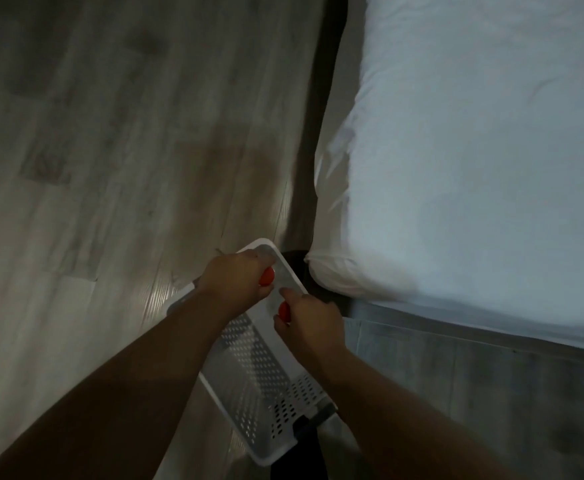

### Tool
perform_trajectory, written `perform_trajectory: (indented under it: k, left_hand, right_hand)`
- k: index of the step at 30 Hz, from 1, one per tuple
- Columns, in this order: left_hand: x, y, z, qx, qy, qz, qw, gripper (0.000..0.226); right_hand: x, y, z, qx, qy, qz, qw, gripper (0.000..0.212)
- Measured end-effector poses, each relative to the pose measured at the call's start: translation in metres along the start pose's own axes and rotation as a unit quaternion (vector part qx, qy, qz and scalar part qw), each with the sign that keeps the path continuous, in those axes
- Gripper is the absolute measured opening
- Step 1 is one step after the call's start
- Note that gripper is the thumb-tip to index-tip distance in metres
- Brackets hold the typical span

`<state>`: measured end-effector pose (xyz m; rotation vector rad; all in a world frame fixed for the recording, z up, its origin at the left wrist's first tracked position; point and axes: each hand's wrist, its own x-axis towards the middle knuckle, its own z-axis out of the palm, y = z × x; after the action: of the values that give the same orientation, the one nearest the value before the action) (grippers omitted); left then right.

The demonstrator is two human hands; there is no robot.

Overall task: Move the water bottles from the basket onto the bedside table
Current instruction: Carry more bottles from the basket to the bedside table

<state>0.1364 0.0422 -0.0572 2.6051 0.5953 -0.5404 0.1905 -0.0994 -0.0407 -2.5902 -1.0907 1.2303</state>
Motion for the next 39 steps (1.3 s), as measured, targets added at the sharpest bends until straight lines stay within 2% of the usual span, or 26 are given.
perform_trajectory:
  k: [5, 9, 14, 18, 23, 28, 32, 36, 39]
  left_hand:
    - [-0.013, 0.003, 0.002, -0.074, 0.055, -0.065, 0.994, 0.036]
    - [-0.043, 0.013, -0.014, -0.159, 0.114, -0.115, 0.974, 0.037]
    - [-0.091, 0.038, -0.048, -0.201, 0.158, -0.132, 0.958, 0.035]
    - [-0.13, 0.086, -0.082, -0.203, 0.2, -0.139, 0.948, 0.03]
    - [-0.182, 0.169, -0.111, -0.236, 0.242, -0.138, 0.931, 0.02]
    - [-0.232, 0.281, -0.122, -0.273, 0.277, -0.116, 0.914, 0.016]
    - [-0.261, 0.384, -0.123, -0.278, 0.285, -0.058, 0.915, 0.016]
    - [-0.28, 0.492, -0.126, -0.266, 0.275, 0.011, 0.924, 0.015]
    - [-0.292, 0.572, -0.132, -0.308, 0.242, 0.063, 0.918, 0.015]
  right_hand:
    - [-0.006, 0.004, -0.012, 0.016, -0.027, -0.018, 0.999, 0.043]
    - [-0.028, 0.002, -0.027, 0.083, 0.011, -0.033, 0.996, 0.042]
    - [-0.076, 0.003, -0.062, 0.179, 0.057, -0.03, 0.982, 0.033]
    - [-0.131, 0.01, -0.091, 0.288, 0.113, -0.029, 0.95, 0.027]
    - [-0.218, 0.042, -0.129, 0.357, 0.177, -0.038, 0.916, 0.03]
    - [-0.324, 0.114, -0.16, 0.361, 0.271, -0.019, 0.892, 0.025]
    - [-0.421, 0.188, -0.178, 0.348, 0.356, 0.008, 0.867, 0.016]
    - [-0.52, 0.263, -0.197, 0.302, 0.413, 0.049, 0.858, 0.015]
    - [-0.591, 0.311, -0.214, 0.308, 0.481, 0.098, 0.815, 0.007]
